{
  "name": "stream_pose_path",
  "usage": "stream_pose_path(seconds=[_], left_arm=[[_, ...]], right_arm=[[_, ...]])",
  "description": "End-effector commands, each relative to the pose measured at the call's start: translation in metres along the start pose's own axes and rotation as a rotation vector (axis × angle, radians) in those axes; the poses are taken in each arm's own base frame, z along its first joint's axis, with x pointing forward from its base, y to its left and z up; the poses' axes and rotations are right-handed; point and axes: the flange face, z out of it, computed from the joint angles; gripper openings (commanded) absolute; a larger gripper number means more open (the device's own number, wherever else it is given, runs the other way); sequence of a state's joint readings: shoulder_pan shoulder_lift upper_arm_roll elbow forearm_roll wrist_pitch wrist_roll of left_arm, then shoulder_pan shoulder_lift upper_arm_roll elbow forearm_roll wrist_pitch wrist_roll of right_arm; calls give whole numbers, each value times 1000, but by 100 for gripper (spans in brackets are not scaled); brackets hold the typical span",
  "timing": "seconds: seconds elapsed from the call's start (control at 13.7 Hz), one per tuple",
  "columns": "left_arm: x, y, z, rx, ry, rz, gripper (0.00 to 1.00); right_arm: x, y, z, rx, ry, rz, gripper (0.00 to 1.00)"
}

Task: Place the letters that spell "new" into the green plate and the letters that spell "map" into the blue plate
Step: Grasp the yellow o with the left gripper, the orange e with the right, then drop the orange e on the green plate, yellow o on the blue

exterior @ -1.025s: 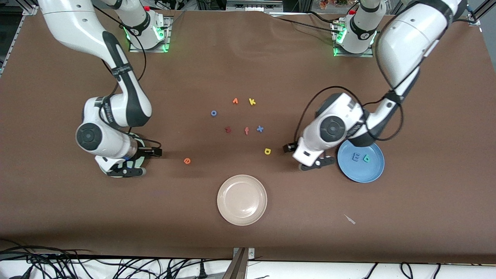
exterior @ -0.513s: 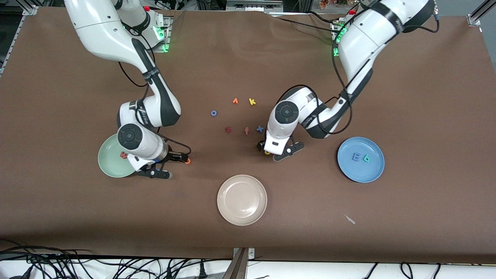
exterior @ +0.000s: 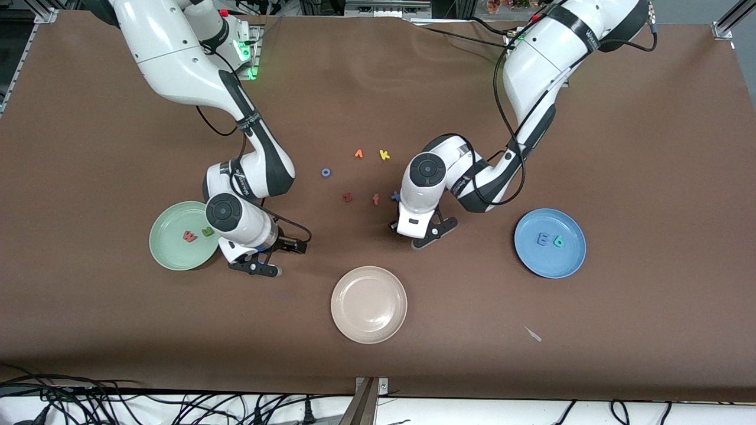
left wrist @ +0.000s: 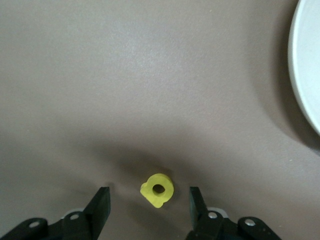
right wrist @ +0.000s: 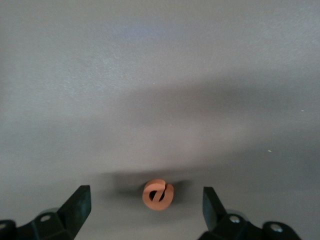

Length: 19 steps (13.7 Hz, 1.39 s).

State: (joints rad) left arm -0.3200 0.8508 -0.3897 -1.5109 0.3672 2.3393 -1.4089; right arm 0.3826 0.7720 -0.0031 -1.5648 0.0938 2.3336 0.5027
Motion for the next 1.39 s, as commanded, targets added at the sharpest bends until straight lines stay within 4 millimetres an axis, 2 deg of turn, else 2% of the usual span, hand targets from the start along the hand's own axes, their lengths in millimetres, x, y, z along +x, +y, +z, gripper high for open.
stream_pose_path(seconds=[0.0, 0.22, 0.29, 0.37, 0.44, 1.03, 1.1, 1.25, 1.32], left_arm=[[3, 6, 10, -2, -11, -2, 72], [4, 6, 12, -3, -9, -3, 72], [6, 5, 12, -3, -9, -6, 69], [8, 5, 10, -6, -7, -8, 62], [10, 4, 10, -5, -9, -11, 60], [7, 2, 19, 1, -17, 11, 59], [7, 3, 19, -2, -17, 12, 55], [5, 4, 19, -2, -16, 16, 49], [4, 4, 19, -1, -15, 16, 41]], right_arm=[[4, -5, 8, 4, -2, 9, 87], [4, -5, 9, 3, -4, -3, 68], [4, -5, 9, 2, -3, -7, 59], [4, -5, 9, 2, -3, -7, 53], [3, -4, 10, 2, -5, -6, 49], [4, -2, 12, 0, -11, -5, 19], [7, 2, 9, -1, -14, -1, 16], [13, 2, -5, -9, -34, -12, 16], [19, 8, -13, -16, -52, -12, 16]])
